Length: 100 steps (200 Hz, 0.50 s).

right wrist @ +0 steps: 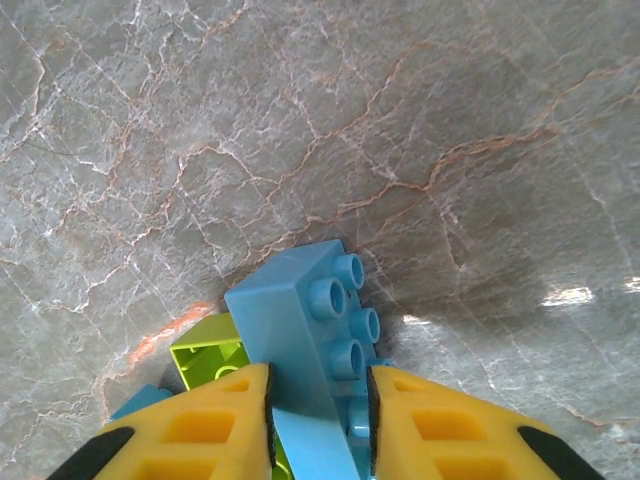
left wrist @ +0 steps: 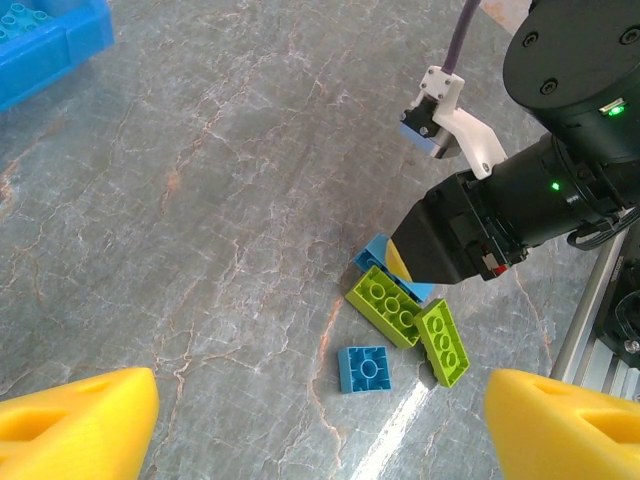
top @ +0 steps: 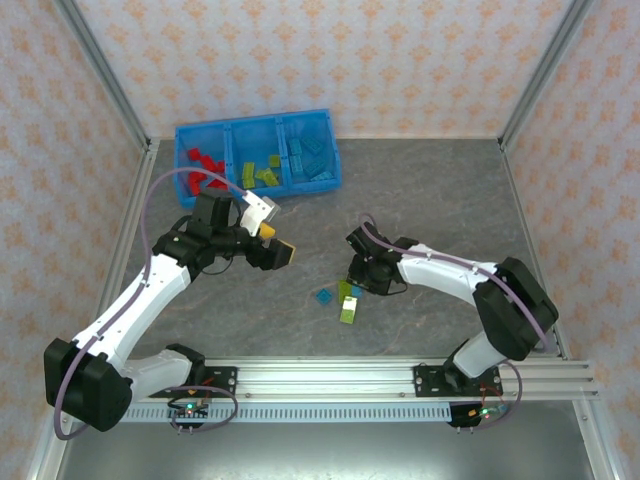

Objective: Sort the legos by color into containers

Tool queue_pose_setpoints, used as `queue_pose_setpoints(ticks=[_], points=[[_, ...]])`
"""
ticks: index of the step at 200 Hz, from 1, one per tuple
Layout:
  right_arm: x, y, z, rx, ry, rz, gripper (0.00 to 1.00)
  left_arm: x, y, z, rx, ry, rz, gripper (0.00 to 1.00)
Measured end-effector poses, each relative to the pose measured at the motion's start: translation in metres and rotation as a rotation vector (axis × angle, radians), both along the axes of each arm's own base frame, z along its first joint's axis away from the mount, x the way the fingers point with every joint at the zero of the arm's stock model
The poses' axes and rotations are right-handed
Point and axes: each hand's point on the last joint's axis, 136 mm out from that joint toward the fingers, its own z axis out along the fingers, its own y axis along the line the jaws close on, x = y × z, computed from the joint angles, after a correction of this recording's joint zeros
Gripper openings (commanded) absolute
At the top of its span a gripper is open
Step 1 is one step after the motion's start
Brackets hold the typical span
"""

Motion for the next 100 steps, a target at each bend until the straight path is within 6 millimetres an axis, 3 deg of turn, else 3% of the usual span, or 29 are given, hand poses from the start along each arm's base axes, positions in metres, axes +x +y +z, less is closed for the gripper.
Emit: queue_pose_setpoints(ticks=[31,71,100], points=[[0.002,-0.01,-0.003,-0.071,-0.027,0.0,0.47,0.0,0.001,-0.001,0.006,0.002,0.005,0.86],[0.01,-0.006,-0.007,-0.15,-0.052,0.034,0.38,0.001,0.003,-0.002,0.015,0.002,0.014,0.87],[0.018,-0.008,-0.006,-0.185,-0.079,0.039,0.4,0.002,0.003,-0.003,0.019,0.001,0.019,0.87]])
